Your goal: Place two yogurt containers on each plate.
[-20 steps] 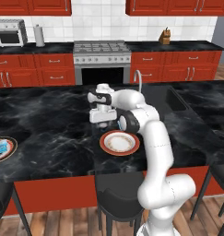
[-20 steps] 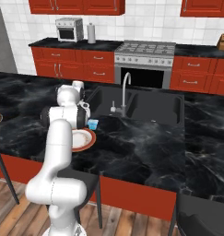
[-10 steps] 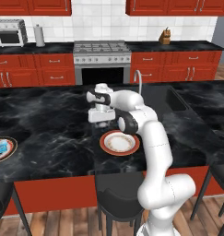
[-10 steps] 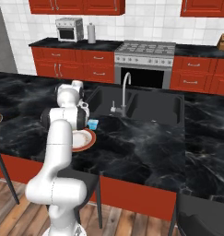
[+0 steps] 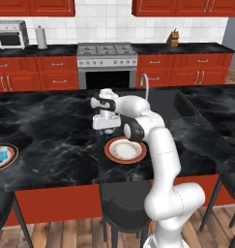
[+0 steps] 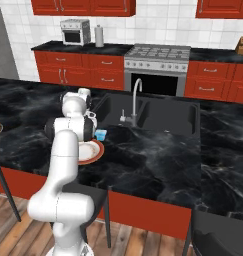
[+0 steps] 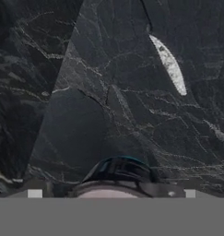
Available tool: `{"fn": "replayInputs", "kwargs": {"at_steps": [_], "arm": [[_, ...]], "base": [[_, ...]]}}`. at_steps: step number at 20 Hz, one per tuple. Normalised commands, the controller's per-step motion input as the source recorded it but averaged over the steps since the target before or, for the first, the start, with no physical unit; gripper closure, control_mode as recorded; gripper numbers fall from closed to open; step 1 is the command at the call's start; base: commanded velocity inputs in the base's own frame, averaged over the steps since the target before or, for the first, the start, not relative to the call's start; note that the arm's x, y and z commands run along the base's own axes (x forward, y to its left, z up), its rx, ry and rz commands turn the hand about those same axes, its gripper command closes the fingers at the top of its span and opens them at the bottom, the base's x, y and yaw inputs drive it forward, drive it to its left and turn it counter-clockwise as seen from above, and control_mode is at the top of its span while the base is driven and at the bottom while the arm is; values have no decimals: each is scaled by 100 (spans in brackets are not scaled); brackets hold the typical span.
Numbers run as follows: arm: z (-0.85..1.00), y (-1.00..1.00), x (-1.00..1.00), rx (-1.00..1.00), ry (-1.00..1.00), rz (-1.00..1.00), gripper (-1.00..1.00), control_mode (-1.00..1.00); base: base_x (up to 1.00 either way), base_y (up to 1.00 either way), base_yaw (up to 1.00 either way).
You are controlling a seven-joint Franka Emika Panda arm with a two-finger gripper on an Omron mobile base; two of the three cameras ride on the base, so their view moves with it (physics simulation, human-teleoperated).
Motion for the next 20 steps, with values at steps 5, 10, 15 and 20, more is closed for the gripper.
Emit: {"fn": "replayInputs", "kwargs": {"at_steps": [5,10,15,20], "arm": [[-31,0,0,0,0,2,-100,-100],[-2,0,0,0,0,0,-100,-100],[0,0,0,0,0,0,100,-100],[25,-6,-44,0,-11,0,100,-100]], "base": [[0,0,0],[0,0,0],[0,0,0],[0,0,0]]}}
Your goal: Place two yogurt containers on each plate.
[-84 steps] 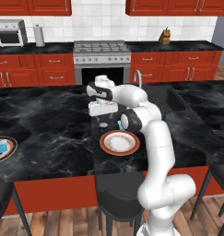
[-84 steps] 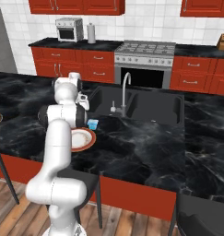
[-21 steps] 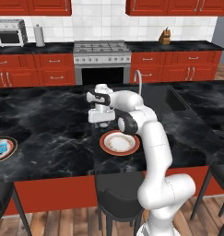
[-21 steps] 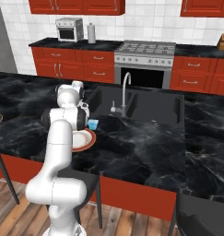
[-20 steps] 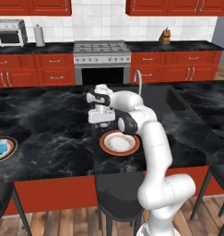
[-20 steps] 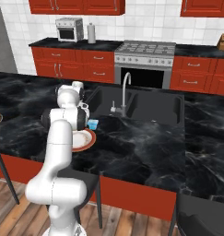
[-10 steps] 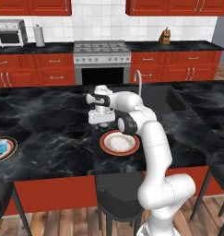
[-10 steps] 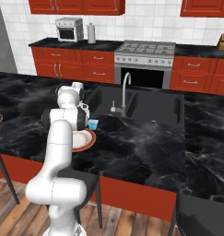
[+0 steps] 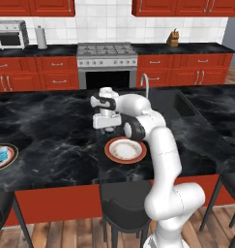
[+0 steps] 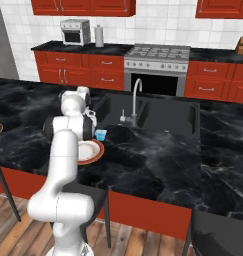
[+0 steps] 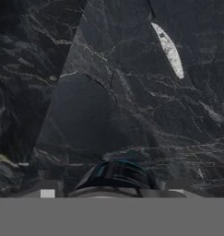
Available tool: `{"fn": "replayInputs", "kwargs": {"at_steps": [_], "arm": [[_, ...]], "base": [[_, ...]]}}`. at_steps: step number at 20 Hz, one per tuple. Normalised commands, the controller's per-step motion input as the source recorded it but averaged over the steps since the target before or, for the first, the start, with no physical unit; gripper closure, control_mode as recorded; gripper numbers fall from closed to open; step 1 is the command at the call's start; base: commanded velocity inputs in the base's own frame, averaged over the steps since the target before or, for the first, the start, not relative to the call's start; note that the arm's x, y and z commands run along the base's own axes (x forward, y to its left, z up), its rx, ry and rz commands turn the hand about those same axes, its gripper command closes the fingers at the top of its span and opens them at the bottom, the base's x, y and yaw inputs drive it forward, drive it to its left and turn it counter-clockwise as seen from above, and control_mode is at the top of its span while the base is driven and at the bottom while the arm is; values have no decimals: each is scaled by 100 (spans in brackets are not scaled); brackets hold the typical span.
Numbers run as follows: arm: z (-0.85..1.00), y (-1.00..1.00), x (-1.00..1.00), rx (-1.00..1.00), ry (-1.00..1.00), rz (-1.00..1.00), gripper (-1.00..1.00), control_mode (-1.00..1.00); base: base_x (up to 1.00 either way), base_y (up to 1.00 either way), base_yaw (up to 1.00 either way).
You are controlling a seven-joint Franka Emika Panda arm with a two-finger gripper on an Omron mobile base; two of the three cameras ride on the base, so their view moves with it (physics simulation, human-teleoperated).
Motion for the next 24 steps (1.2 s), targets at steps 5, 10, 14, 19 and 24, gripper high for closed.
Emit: {"fn": "replayInputs", "kwargs": {"at_steps": [5,10,14,19,24], "arm": [[45,-20,-84,1,-16,3,100,-100],[0,-38,-100,9,-23,7,100,-100],[7,-13,-71,8,-19,6,100,-100],[-2,0,-29,0,0,6,100,-100],[-14,6,-7,0,0,3,100,-100]], "base": [[0,0,0],[0,0,0],[0,0,0],[0,0,0],[0,0,0]]}}
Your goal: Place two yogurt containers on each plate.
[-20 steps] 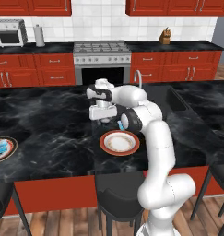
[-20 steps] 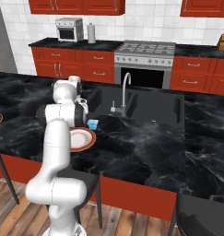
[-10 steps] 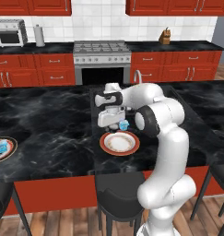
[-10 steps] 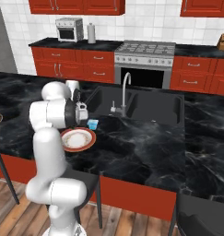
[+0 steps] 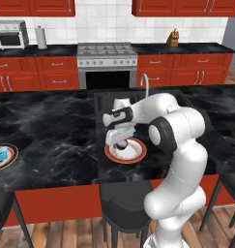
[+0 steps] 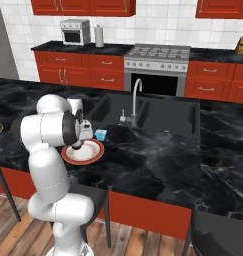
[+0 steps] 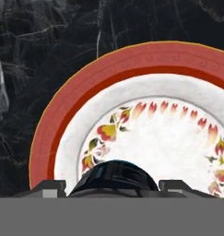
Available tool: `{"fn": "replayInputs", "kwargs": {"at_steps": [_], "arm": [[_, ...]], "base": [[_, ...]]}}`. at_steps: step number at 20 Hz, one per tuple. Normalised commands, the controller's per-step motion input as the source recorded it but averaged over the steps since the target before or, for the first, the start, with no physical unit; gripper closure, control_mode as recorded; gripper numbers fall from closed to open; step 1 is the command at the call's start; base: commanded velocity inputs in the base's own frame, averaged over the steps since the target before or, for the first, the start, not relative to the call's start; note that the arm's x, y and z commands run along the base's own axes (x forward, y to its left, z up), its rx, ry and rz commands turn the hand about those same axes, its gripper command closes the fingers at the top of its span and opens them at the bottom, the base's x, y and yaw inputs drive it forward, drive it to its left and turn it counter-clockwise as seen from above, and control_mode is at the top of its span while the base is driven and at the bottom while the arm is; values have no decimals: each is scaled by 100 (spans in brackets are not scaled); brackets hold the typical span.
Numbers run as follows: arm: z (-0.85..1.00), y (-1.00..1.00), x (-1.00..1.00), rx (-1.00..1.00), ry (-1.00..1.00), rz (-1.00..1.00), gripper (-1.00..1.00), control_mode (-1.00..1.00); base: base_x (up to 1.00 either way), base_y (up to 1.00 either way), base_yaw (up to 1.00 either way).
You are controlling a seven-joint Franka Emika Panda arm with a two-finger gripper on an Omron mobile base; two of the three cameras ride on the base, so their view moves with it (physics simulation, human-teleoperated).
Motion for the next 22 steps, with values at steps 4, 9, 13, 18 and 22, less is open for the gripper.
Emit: {"fn": "replayInputs", "kwargs": {"at_steps": [4,9,13,18,22], "arm": [[-4,12,22,0,0,0,100,-100],[-33,8,22,-2,0,0,100,-100],[-6,0,0,-1,0,0,100,-100],[0,0,0,0,0,0,-100,-100],[0,0,0,0,0,0,-100,-100]], "base": [[0,0,0],[0,0,0],[0,0,0],[0,0,0],[0,0,0]]}}
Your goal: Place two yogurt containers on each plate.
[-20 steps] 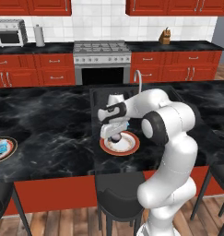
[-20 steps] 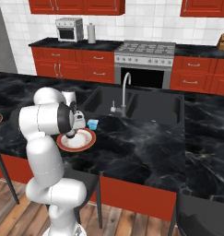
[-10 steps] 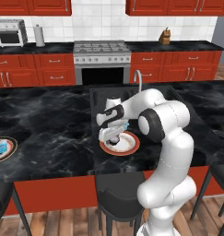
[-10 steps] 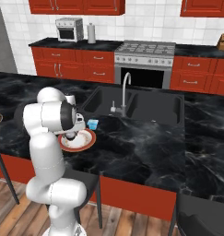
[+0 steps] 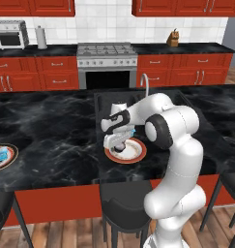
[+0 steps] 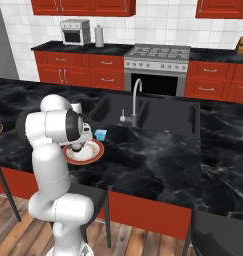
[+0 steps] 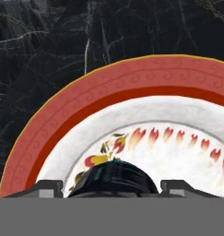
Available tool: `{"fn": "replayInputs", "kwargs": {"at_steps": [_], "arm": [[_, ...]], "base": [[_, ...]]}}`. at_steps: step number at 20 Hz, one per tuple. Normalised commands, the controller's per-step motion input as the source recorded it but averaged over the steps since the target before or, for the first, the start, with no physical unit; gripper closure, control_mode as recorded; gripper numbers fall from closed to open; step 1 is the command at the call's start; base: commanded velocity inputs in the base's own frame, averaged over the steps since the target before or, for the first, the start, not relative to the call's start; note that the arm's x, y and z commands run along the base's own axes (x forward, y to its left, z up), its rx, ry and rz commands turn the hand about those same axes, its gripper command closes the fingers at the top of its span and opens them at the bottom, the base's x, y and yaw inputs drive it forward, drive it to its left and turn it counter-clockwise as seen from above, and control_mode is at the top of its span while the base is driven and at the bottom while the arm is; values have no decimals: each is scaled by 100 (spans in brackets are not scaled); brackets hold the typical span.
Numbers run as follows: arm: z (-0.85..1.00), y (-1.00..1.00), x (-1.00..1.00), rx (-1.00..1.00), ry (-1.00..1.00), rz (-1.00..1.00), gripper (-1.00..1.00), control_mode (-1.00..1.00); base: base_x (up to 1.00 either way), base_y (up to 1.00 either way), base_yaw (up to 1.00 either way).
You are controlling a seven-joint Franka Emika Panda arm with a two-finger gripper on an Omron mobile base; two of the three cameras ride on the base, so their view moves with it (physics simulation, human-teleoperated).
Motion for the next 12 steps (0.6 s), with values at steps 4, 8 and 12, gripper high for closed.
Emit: {"fn": "replayInputs", "kwargs": {"at_steps": [4,8,12], "arm": [[1,0,0,0,0,0,-100,-100],[27,0,0,0,-3,0,-100,-100],[75,-16,-6,1,-5,0,-100,-100]], "base": [[0,0,0],[0,0,0],[0,0,0]]}}
